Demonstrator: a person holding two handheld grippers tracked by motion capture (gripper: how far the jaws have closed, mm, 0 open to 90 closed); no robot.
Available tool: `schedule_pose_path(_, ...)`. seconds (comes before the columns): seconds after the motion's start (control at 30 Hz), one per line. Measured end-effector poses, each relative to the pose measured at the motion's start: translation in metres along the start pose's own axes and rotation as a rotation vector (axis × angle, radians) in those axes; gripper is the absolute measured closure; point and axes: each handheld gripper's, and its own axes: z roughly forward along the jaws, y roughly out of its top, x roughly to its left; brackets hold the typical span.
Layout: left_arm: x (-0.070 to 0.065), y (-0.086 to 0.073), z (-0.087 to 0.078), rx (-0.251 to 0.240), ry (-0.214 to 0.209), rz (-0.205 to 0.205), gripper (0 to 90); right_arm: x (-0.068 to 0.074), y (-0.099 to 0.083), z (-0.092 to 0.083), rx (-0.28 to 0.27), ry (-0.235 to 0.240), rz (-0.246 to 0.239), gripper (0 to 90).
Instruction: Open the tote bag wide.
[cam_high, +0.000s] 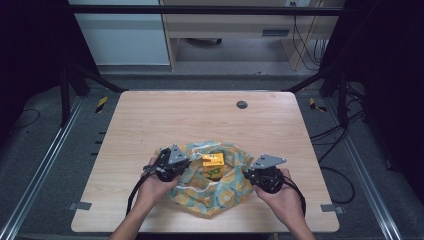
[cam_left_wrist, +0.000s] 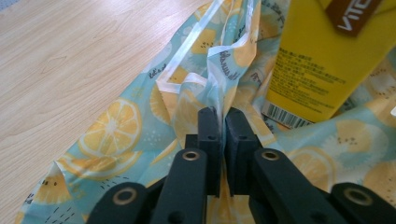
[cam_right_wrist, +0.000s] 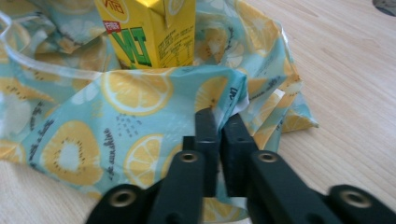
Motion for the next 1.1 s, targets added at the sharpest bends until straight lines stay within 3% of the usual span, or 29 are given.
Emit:
schedule_pose_path(0.3,0.014,-0.007,0.004,0.034,0.017,-0.061,88.8,-0.009,-0.023,0.0,0.044,0.022,-0.013,90.0)
schedule_pose_path(0.5,0.018,-0.008,0.009,0.041,0.022,-0.068,88.6,-0.018,-0.035,0.006,0.07,0.032,0.0,90.0)
schedule_pose_path(0.63,0.02,-0.009,0.012,0.046,0.023,-0.069,88.5,-0.025,-0.043,0.014,0.097,0.013,0.001,90.0)
schedule_pose_path(1.1,0.021,-0.021,0.015,0.05,0.009,-0.077,88.9,-0.03,-0.049,0.02,0.1,-0.007,-0.001,90.0)
